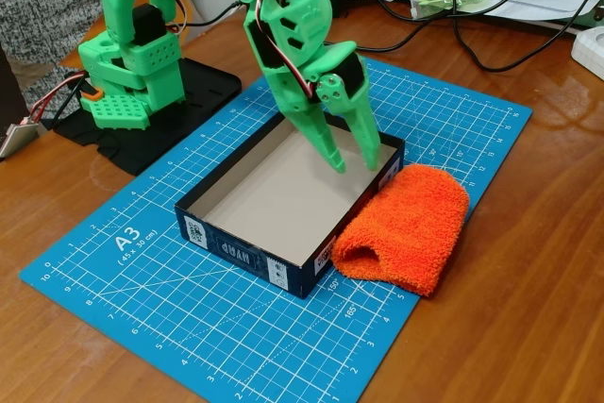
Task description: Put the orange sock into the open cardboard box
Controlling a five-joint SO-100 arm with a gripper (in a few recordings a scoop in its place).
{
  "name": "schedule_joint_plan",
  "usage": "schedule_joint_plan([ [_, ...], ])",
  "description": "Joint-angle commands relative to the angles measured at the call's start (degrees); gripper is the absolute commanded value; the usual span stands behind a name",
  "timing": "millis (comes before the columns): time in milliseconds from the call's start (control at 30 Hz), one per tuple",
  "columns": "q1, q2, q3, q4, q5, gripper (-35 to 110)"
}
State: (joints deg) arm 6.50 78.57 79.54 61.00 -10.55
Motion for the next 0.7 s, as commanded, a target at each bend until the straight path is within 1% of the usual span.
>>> schedule_joint_plan([
  [0,0.62,-0.62,-1.58,-3.52,0.44,16],
  [133,0.44,-4.04,2.46,-12.30,-1.93,25],
  [233,0.44,-6.86,2.46,-16.08,-2.11,29],
  [300,0.09,-8.79,0.35,-16.61,-1.67,32],
  [567,-0.70,-20.21,-6.68,-18.19,-1.14,31],
  [667,-0.97,-22.15,-9.32,-17.14,-2.64,28],
])
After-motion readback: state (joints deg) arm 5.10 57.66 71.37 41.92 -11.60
